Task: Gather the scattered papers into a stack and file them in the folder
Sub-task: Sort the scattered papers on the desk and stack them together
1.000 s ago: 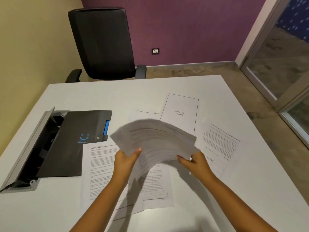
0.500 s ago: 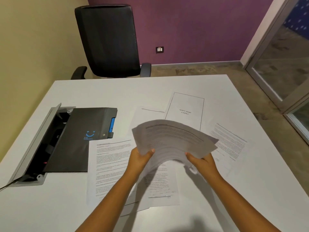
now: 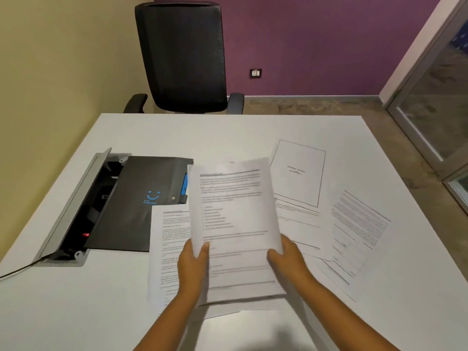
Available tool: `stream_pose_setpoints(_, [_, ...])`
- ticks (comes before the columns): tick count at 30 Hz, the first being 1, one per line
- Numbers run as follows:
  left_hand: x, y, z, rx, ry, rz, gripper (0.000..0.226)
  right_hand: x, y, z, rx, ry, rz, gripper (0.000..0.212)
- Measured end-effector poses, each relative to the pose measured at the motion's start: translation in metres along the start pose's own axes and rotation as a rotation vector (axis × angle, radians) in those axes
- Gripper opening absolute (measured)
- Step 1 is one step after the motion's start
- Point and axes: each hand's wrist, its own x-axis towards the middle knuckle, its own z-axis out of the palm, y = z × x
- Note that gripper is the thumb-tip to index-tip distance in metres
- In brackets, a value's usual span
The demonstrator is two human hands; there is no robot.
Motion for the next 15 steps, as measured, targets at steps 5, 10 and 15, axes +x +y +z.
stream_pose_setpoints(5, [-0.004,-0.023,-0.038,0.118,0.191,-0.122,0.039,-0.008,0.008,0.059,-0.008,-0.121,0.099,0.038])
stream_pose_setpoints(10, [0.008,-0.040,-0.061,0.244,0.256,-0.210,0.038,-0.009,0.010,0.092,-0.046,-0.163,0.142,0.038])
stream_pose_setpoints(15, [0.023,-0.053,-0.070,0.446,0.274,-0.283,0.051,-0.009,0.015,0.104,-0.173,-0.173,0.062,0.037])
